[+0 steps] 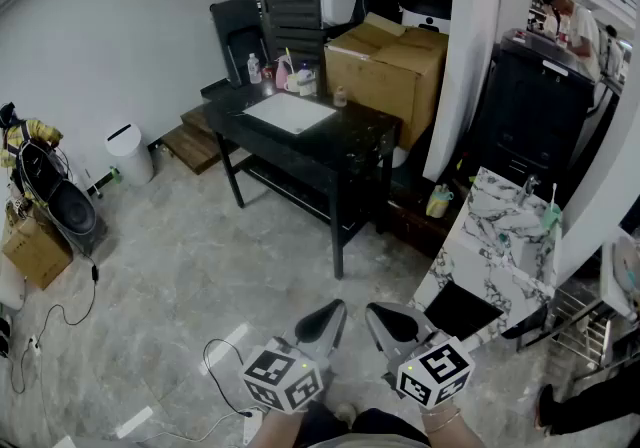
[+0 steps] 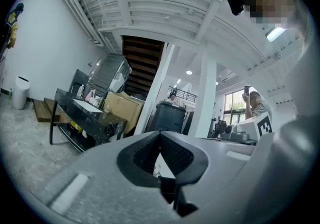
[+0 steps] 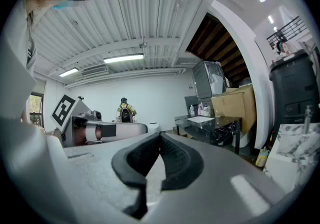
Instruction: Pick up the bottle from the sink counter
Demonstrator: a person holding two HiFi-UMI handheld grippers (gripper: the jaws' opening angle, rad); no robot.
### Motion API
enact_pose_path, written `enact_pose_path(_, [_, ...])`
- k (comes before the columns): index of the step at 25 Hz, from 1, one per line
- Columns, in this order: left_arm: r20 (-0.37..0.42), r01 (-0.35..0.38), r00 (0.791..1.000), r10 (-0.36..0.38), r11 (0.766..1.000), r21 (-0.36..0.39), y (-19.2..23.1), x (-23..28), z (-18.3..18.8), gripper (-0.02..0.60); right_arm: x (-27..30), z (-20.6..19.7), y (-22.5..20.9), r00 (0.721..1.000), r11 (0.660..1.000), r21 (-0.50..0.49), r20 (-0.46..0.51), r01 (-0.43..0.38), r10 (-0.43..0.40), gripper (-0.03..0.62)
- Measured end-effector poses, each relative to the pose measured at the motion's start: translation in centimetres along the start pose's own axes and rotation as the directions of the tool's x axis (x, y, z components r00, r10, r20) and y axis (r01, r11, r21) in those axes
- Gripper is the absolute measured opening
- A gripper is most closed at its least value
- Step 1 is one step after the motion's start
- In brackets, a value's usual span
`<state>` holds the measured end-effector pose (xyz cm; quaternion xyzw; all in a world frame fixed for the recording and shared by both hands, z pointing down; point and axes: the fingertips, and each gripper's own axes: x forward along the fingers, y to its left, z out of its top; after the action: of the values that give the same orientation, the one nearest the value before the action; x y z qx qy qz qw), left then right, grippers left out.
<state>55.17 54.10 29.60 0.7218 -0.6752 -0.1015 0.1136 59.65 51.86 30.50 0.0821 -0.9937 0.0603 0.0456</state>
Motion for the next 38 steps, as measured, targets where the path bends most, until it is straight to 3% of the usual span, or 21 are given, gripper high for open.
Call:
enact_pose_path(3, [-0.023, 0.026, 0.999, -0.026, 1.000, -0.017, 0.2, 0.2, -0.3, 0.005, 0.3, -0.1, 0.3, 1.000, 0.999, -0.031, -0.014, -0.014, 0.013, 0.003])
enact_pose_path(10, [-0.047, 0.050, 0.998, -0.049, 0.998, 0.027, -0.1, 0.7, 0.3, 0.005, 0.7, 0.1, 0.6, 0.999, 0.999, -0.025, -0.016, -0.032, 0.031, 0.003])
enact_pose_path(19, [-0.072, -0.040, 0.996, 0.051, 0.989, 0.143, 1.6, 0.9, 0.2, 0.005, 1.4, 0.1, -1.1, 1.000, 1.000, -0.010, 0.001, 0.004, -0.004, 0.003])
enact_pose_path(26, [-0.028, -0.150, 0.987, 0.158, 0.973, 0.173, 7.9, 1.5, 2.4, 0.005, 3.8, 1.0, -4.2, 0.997, 0.996, -0.049, -0.009, 0.075, -0.075, 0.003])
enact_pose_path(33, [-0.048, -0.115, 0.991, 0.128, 0.969, 0.220, 14.0, 5.1, 4.2, 0.005, 9.8, 1.5, -7.9, 0.993, 0.992, -0.050, -0.007, 0.117, -0.117, 0.003])
enact_pose_path(38, [-0.067, -0.102, 0.991, 0.118, 0.974, 0.202, 20.7, 7.6, 6.0, 0.005, 17.2, 2.7, -10.0, 0.993, 0.992, -0.054, -0.011, 0.117, -0.118, 0.003])
